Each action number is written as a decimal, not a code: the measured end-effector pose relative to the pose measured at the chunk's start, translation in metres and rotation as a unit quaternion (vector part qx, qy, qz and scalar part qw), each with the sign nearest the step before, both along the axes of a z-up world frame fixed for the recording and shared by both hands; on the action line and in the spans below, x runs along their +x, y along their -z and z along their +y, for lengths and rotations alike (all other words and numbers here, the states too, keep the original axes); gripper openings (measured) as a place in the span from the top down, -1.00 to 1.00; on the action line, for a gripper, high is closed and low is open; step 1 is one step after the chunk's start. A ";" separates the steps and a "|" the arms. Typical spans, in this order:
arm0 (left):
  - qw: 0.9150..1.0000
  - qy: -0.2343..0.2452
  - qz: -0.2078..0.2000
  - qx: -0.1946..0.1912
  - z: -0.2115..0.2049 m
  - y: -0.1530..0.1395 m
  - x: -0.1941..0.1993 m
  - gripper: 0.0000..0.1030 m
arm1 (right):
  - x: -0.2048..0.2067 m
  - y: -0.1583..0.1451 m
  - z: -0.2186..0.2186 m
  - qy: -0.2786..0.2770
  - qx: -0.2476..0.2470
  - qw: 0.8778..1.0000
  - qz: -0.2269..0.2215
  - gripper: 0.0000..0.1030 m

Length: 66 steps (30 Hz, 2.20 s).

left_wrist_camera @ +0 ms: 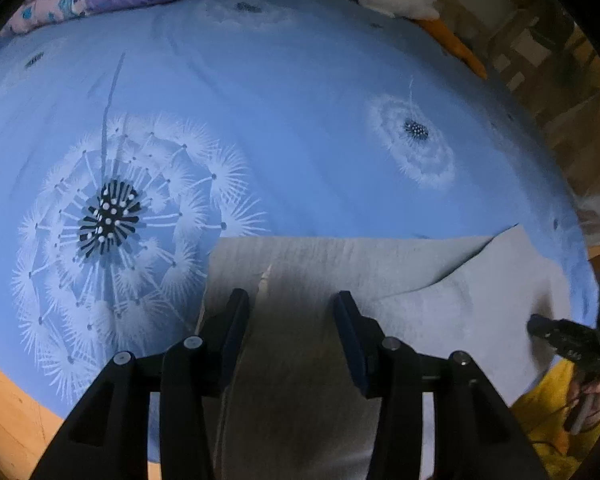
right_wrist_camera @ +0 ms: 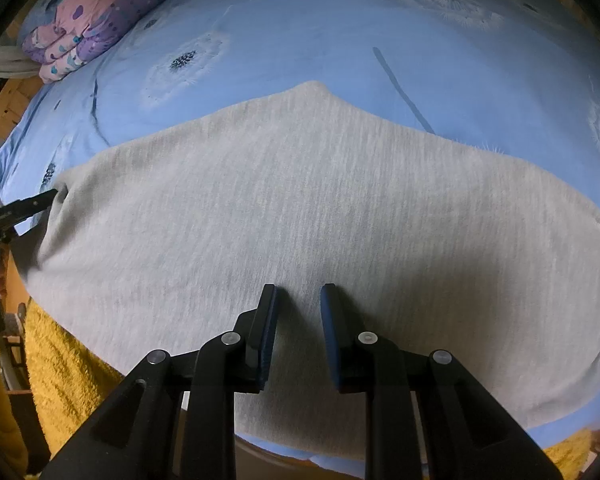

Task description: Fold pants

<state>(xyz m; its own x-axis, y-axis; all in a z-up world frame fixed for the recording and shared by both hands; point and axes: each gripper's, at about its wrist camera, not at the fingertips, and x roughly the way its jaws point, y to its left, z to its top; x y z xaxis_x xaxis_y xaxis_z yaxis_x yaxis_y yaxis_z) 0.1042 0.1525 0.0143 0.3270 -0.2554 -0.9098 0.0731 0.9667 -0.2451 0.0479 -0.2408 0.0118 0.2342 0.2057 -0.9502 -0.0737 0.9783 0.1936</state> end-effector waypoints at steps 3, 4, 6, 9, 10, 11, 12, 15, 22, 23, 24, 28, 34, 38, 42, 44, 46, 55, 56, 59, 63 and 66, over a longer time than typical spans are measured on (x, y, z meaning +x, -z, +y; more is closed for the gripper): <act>1.000 -0.006 -0.018 -0.021 -0.001 -0.003 -0.006 0.95 | 0.000 0.000 -0.003 0.000 0.005 1.000 0.000 0.60; 0.999 -0.018 -0.024 -0.038 0.003 -0.006 -0.010 0.94 | -0.001 -0.001 -0.004 -0.001 0.006 1.000 -0.001 0.60; 0.997 -0.044 -0.056 -0.043 0.012 -0.024 -0.016 0.94 | -0.001 -0.002 -0.006 -0.001 0.008 1.000 -0.004 0.60; 0.991 -0.076 -0.098 -0.047 0.026 -0.047 -0.023 0.94 | 0.003 -0.009 -0.008 -0.003 0.011 1.000 -0.019 0.60; 0.990 -0.082 -0.101 -0.053 0.032 -0.048 -0.024 0.94 | 0.005 -0.011 -0.008 -0.003 0.011 1.000 -0.022 0.60; 0.990 -0.083 -0.098 -0.050 0.035 -0.046 -0.023 0.94 | 0.009 -0.013 -0.008 -0.003 0.012 1.000 -0.026 0.60; 0.991 -0.083 -0.092 -0.040 0.035 -0.041 -0.022 0.94 | 0.013 -0.015 -0.008 -0.003 0.014 0.999 -0.029 0.60; 0.994 -0.083 -0.071 -0.018 0.029 -0.018 -0.018 0.94 | 0.031 -0.020 -0.008 -0.003 0.024 0.998 -0.052 0.60; 0.993 -0.098 -0.056 -0.020 0.032 0.002 -0.013 0.93 | 0.077 -0.007 -0.005 -0.012 0.031 0.997 -0.062 0.60; 0.994 -0.093 -0.054 -0.012 0.031 0.004 -0.012 0.92 | 0.080 -0.002 -0.003 -0.014 0.024 0.998 -0.059 0.60; 0.995 -0.089 -0.052 -0.003 0.029 0.005 -0.010 0.92 | 0.086 0.006 -0.001 -0.016 0.015 0.998 -0.053 0.60; 0.995 -0.080 -0.047 0.027 0.027 0.008 -0.008 0.80 | 0.095 0.016 -0.002 -0.009 0.017 0.997 -0.076 0.60; 0.994 -0.086 -0.048 0.056 0.021 -0.025 -0.021 0.73 | 0.084 -0.008 -0.013 0.017 0.042 0.996 -0.079 0.60; 0.994 -0.065 -0.070 0.046 0.003 -0.048 -0.036 0.38 | 0.065 -0.024 -0.012 0.000 0.057 0.995 -0.082 0.60; 0.998 -0.028 -0.058 -0.010 -0.029 -0.043 -0.040 0.37 | 0.046 -0.018 -0.003 -0.035 0.050 0.997 -0.054 0.60; 0.999 -0.016 -0.047 -0.009 -0.043 -0.031 -0.038 0.37 | 0.043 -0.004 0.003 -0.047 0.038 0.998 -0.035 0.60; 0.999 -0.016 -0.028 0.018 -0.053 -0.011 -0.032 0.37 | 0.044 0.008 0.009 -0.052 0.020 0.998 -0.035 0.60; 0.997 -0.011 -0.031 0.066 -0.056 0.011 -0.027 0.38 | 0.067 0.015 0.008 -0.022 0.043 0.996 -0.074 0.60; 0.997 -0.011 -0.031 0.067 -0.058 0.012 -0.029 0.38 | 0.068 0.013 0.007 -0.020 0.045 0.996 -0.076 0.60; 0.997 -0.019 -0.027 0.066 -0.059 0.007 -0.028 0.38 | 0.062 0.008 0.002 -0.004 0.067 0.995 -0.069 0.49; 0.996 -0.034 -0.021 0.081 -0.063 -0.001 -0.031 0.37 | 0.030 -0.013 -0.011 0.005 0.074 0.994 -0.078 0.27; 0.997 -0.039 -0.024 0.067 -0.068 -0.009 -0.043 0.37 | -0.005 -0.030 -0.035 0.026 0.074 0.993 -0.088 0.20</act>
<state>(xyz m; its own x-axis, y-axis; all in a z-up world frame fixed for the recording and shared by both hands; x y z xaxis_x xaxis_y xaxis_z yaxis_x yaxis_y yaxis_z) 0.0615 0.0841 0.0234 0.3847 -0.1053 -0.9170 0.0054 0.9937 -0.1118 0.0431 -0.2753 0.0417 0.4086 0.3235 -0.8535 -0.0685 0.9433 0.3247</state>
